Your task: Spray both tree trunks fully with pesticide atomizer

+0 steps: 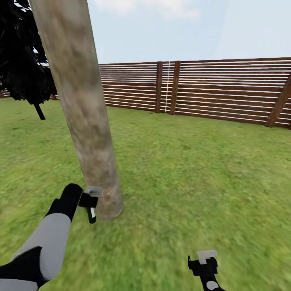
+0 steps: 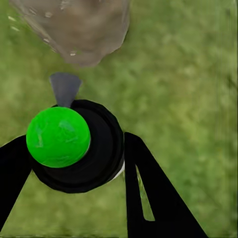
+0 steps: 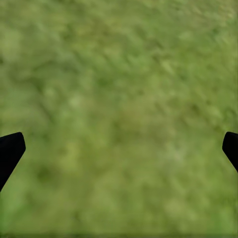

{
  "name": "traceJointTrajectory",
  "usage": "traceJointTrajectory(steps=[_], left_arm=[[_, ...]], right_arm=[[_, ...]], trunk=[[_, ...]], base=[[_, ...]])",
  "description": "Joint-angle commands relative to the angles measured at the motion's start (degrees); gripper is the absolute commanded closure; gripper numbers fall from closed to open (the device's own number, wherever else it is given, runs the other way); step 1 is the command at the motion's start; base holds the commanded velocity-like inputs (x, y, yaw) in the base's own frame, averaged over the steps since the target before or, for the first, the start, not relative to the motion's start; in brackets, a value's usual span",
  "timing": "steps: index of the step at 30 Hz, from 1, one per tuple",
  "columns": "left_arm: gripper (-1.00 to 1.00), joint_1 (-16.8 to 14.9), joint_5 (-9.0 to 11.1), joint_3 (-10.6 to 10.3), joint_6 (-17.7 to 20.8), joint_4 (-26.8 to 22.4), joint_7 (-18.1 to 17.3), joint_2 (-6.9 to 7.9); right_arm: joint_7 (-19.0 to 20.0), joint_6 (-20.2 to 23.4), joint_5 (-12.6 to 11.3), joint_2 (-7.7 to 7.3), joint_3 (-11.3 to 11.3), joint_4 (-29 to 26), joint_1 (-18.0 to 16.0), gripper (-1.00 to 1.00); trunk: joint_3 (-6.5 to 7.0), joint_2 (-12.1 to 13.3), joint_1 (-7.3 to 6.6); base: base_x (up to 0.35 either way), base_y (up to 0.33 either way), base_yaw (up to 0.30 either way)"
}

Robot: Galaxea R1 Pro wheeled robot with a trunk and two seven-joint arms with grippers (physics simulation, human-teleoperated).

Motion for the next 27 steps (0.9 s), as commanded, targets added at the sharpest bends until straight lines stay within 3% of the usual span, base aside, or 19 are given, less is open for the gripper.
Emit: traceJointTrajectory(steps=[1,4,6,7,9,12,14,15,17,19,21,23,27], left_arm=[[1.00,-0.53,-0.87,-0.07,1.29,-0.43,-1.88,0.70],[1.00,-0.29,-0.68,-0.35,2.98,-5.19,-3.12,4.99],[1.00,-0.12,-0.74,-0.54,3.17,-6.77,-3.18,5.57],[1.00,-0.09,-0.70,-1.13,3.27,-7.27,-3.20,5.31],[1.00,-0.54,-0.48,-4.10,3.65,-7.48,-3.21,2.97],[1.00,-1.04,-0.50,-6.22,7.17,-7.82,-3.21,-0.70],[1.00,-1.06,-0.52,-6.50,7.96,-8.01,-3.21,-0.66],[1.00,-1.05,-0.58,-6.51,8.05,-8.12,-3.25,-0.38],[1.00,-0.79,-0.44,-6.49,8.22,-9.35,-4.01,3.19],[1.00,-0.60,-0.52,-6.51,8.20,-9.80,-7.99,6.20],[1.00,-0.38,-0.68,-6.57,8.10,-10.76,-11.21,7.62],[1.00,-0.03,-0.76,-6.98,7.92,-13.38,-13.03,7.73],[1.00,-0.04,-0.65,-8.88,8.18,-14.17,-13.31,7.63]], right_arm=[[-0.23,-0.16,0.60,0.03,-0.45,0.07,-0.04,-1.00],[-0.21,-0.14,0.60,0.03,-0.45,0.08,-0.04,-1.00],[-0.21,-0.14,0.60,0.03,-0.46,0.07,-0.04,-1.00],[-0.21,-0.15,0.60,0.03,-0.44,0.07,-0.04,-1.00],[-0.21,-0.16,0.60,0.03,-0.45,0.07,-0.04,-1.00],[-0.21,-0.16,0.60,0.03,-0.45,0.07,-0.04,-1.00],[-0.21,-0.14,0.60,-0.03,-0.46,0.09,-0.02,-1.00],[-0.26,-0.14,0.60,-0.06,-0.46,0.08,-0.03,-1.00],[-0.29,-0.14,0.60,-0.42,-0.45,0.07,-0.02,-1.00],[-0.30,-0.16,0.60,-0.53,-0.46,0.07,-0.03,-1.00],[-0.30,-0.16,0.60,-0.55,-0.46,0.07,-0.01,-1.00],[-0.30,-0.15,0.60,-0.52,-0.46,0.07,-0.03,-1.00],[-0.30,-0.15,0.60,-0.50,-0.40,0.07,-0.01,-1.00]], trunk=[[-0.06,-0.02,-0.01],[-0.06,-0.02,-0.01],[-0.06,-0.02,-0.01],[-0.06,-0.02,-0.01],[-0.06,-0.02,-0.01],[-0.06,-0.02,-0.01],[-0.06,-0.02,-0.01],[-0.06,-0.02,-0.01],[-0.06,-0.02,-0.01],[-0.06,-0.02,-0.01],[-0.06,-0.02,-0.01],[-0.06,-0.02,-0.01],[-0.06,-0.02,-0.01]], base=[[0.000,0.000,0.000],[0.000,0.000,0.000],[0.000,0.000,0.000],[0.000,0.000,0.000],[0.000,0.000,0.000],[0.000,0.000,0.000],[0.000,0.000,0.000],[0.000,0.000,0.000],[0.000,0.000,0.000],[0.000,0.000,0.000],[0.000,0.000,0.000],[0.055,-0.066,0.000],[0.139,-0.207,0.000]])
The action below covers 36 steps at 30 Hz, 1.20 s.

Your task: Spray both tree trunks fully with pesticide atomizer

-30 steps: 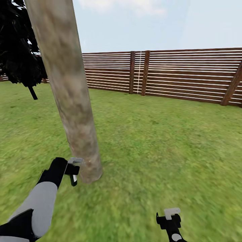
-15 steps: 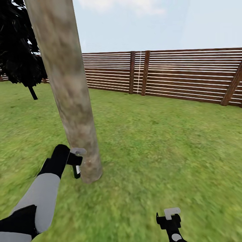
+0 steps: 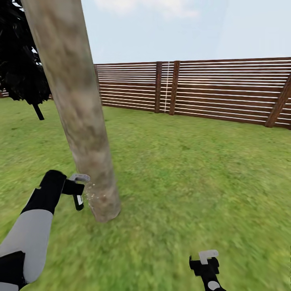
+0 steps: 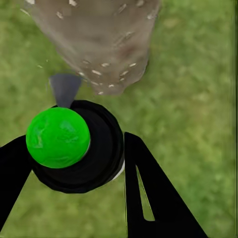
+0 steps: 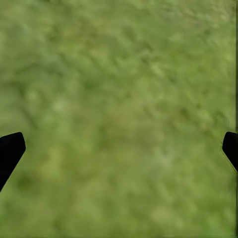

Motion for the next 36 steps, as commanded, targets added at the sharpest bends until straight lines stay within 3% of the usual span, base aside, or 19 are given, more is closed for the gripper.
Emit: traceJointTrajectory(steps=[1,12,27,31,36], left_arm=[[1.00,-0.05,-0.53,0.06,0.13,-0.08,-0.60,-0.03],[1.00,0.02,-0.97,0.04,-0.01,0.09,-0.48,0.05],[1.00,0.16,-1.07,0.23,-0.12,0.95,-0.09,0.54],[1.00,2.86,-1.02,0.30,-0.47,0.95,0.64,0.45],[1.00,3.67,-0.92,0.52,-0.56,0.95,2.14,0.50]], right_arm=[[-0.19,-0.16,0.60,0.03,-0.47,0.06,-0.04,-1.00],[-0.19,-0.17,0.60,0.03,-0.42,0.06,-0.05,-1.00],[-0.18,-0.17,0.60,0.03,-0.42,0.06,-0.05,-1.00],[-0.27,-0.17,0.60,-0.05,-0.49,0.06,-0.06,-1.00],[-0.28,-0.17,0.60,-0.23,-0.50,0.06,-0.06,-1.00]], trunk=[[-0.05,-0.02,0.01],[-0.05,-0.02,0.01],[-0.05,-0.02,0.01],[-0.05,-0.02,0.01],[-0.05,-0.02,0.01]], base=[[0.172,-0.230,0.000],[0.076,-0.258,0.007],[0.059,-0.275,0.208],[0.036,-0.275,0.004],[-0.049,-0.275,0.000]])
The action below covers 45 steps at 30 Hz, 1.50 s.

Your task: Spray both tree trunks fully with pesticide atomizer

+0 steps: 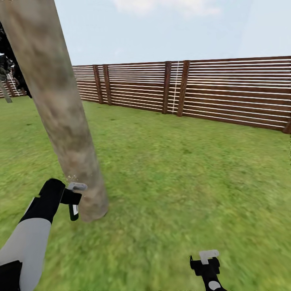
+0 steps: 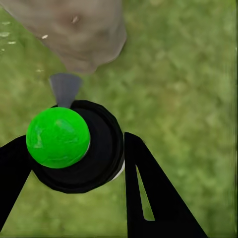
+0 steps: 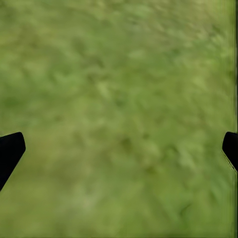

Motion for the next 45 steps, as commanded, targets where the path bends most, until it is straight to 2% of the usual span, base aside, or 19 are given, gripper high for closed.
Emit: traceJointTrajectory(steps=[1,4,8,12,14,19,24,26,27,28,30,32,33,34,35,43,45], left_arm=[[1.00,-0.02,-0.58,0.13,0.14,-0.07,-0.49,-0.03],[1.00,0.21,-0.54,0.19,0.14,-0.06,0.06,-0.06],[1.00,0.75,-0.10,0.36,0.21,0.00,3.44,-0.13],[1.00,2.22,0.00,3.85,-0.10,3.06,4.23,0.07],[1.00,2.76,0.03,4.49,-0.17,3.28,6.31,0.34],[1.00,3.84,0.13,7.20,-3.22,3.61,8.07,-0.29],[1.00,3.88,0.18,7.58,-3.64,6.32,8.08,-0.61],[1.00,3.99,0.18,7.75,-5.63,8.89,8.10,-0.57],[1.00,4.52,0.13,8.22,-7.90,10.02,8.19,-0.50],[1.00,5.07,0.11,9.09,-9.71,10.62,8.75,-0.36],[1.00,5.71,0.24,14.61,-12.02,11.18,13.39,-0.44],[1.00,5.82,0.29,16.16,-12.57,11.33,15.47,-0.87],[1.00,5.82,0.28,16.36,-12.66,11.32,15.86,-1.45],[1.00,5.81,0.16,16.45,-12.72,10.96,16.20,-2.67],[1.00,5.81,0.11,16.43,-12.69,10.72,16.31,-3.12],[1.00,5.81,0.30,16.48,-12.73,10.54,16.35,-3.99],[1.00,5.81,0.27,16.45,-12.78,10.56,16.42,-5.09]], right_arm=[[-0.18,-0.16,0.58,0.02,-0.44,0.06,-0.03,-1.00],[-0.18,-0.16,0.55,0.02,-0.38,0.06,-0.03,-1.00],[-0.18,-0.16,0.50,0.02,-0.36,0.06,-0.03,-1.00],[-0.18,-0.16,0.55,0.02,-0.36,0.06,-0.04,-1.00],[-0.18,-0.16,0.58,0.02,-0.36,0.06,-0.02,-1.00],[-0.18,-0.16,0.58,0.02,-0.36,0.06,-0.01,-1.00],[-0.16,-0.16,0.58,0.02,-0.36,0.06,-0.03,-1.00],[-0.14,-0.16,0.58,0.02,-0.36,0.06,-0.03,-1.00],[-0.15,-0.16,0.58,0.02,-0.36,0.06,-0.02,-1.00],[-0.15,-0.16,0.58,0.02,-0.36,0.06,-0.02,-1.00],[-0.10,-0.16,0.58,0.02,-0.36,0.06,-0.01,-1.00],[-0.09,-0.16,0.58,0.02,-0.36,0.06,-0.01,-1.00],[-0.09,-0.16,0.58,0.02,-0.36,0.06,-0.03,-1.00],[-0.09,-0.16,0.58,0.02,-0.36,0.06,-0.02,-1.00],[-0.09,-0.16,0.58,0.02,-0.36,0.06,-0.03,-1.00],[-0.18,-0.16,0.65,-0.06,-0.37,0.06,-0.02,-1.00],[-0.18,-0.16,0.62,-0.07,-0.36,0.06,-0.04,-1.00]], trunk=[[-0.05,-0.02,-0.02],[-0.05,-0.02,-0.02],[-0.05,-0.02,-0.02],[-0.05,-0.02,-0.02],[-0.05,-0.02,-0.02],[-0.05,-0.02,-0.02],[-0.05,-0.02,-0.02],[-0.05,-0.02,-0.02],[-0.05,-0.02,-0.02],[-0.05,-0.02,-0.02],[-0.05,-0.02,-0.02],[-0.05,-0.02,-0.02],[-0.05,-0.02,-0.02],[-0.05,-0.02,-0.02],[-0.05,-0.02,-0.02],[-0.05,-0.02,-0.02],[-0.05,-0.02,-0.02]], base=[[-0.034,-0.275,0.000],[-0.013,-0.275,0.053],[0.002,-0.275,0.235],[0.145,-0.244,0.275],[0.294,-0.099,0.173],[0.332,-0.008,0.016],[0.198,0.000,0.058],[0.014,0.000,0.250],[0.006,0.000,0.266],[0.003,0.000,0.271],[0.001,0.000,0.276],[0.000,0.000,0.277],[0.000,0.000,0.277],[0.000,0.000,0.270],[0.000,0.000,0.170],[0.087,-0.186,0.021],[0.001,-0.275,0.000]])
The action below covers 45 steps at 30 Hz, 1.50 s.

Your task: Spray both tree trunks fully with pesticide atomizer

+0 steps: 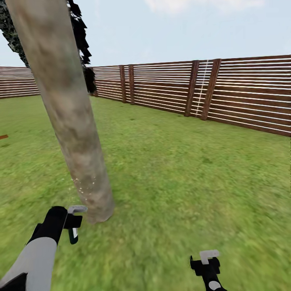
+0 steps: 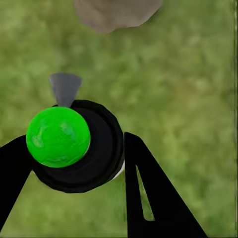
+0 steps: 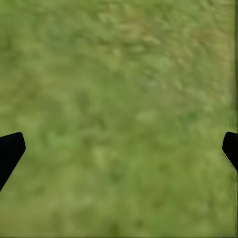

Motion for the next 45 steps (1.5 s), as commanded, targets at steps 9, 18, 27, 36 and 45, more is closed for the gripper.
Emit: traceJointTrajectory(steps=[9,18,27,36,45], left_arm=[[1.00,-0.49,-0.82,0.24,0.32,-0.19,-0.55,-0.45],[1.00,-0.74,-0.81,0.26,0.52,-0.22,-0.55,-0.49],[1.00,-7.75,-0.75,0.17,5.33,-3.37,-0.70,-0.79],[1.00,-15.46,-1.27,-0.37,13.47,-4.74,-1.13,0.28],[1.00,-15.35,-1.19,-0.46,13.43,-4.59,-1.08,-0.42]], right_arm=[[-0.15,-0.18,0.53,0.10,-0.43,0.08,-0.05,-1.00],[-0.17,-0.18,0.53,0.10,-0.43,0.08,-0.03,-1.00],[-0.22,-0.18,0.53,0.02,-0.50,0.00,-0.04,-1.00],[-0.24,-0.19,0.53,0.02,-0.46,0.08,-0.02,-1.00],[-0.24,-0.18,0.53,0.02,-0.43,0.08,-0.05,-1.00]], trunk=[[-0.05,-0.02,-0.01],[-0.05,-0.02,-0.01],[-0.05,-0.02,-0.01],[-0.05,-0.02,-0.01],[-0.05,-0.02,-0.01]], base=[[-0.109,-0.276,0.000],[-0.020,-0.276,0.072],[-0.024,-0.222,0.275],[0.009,-0.015,0.027],[0.116,-0.230,0.000]])
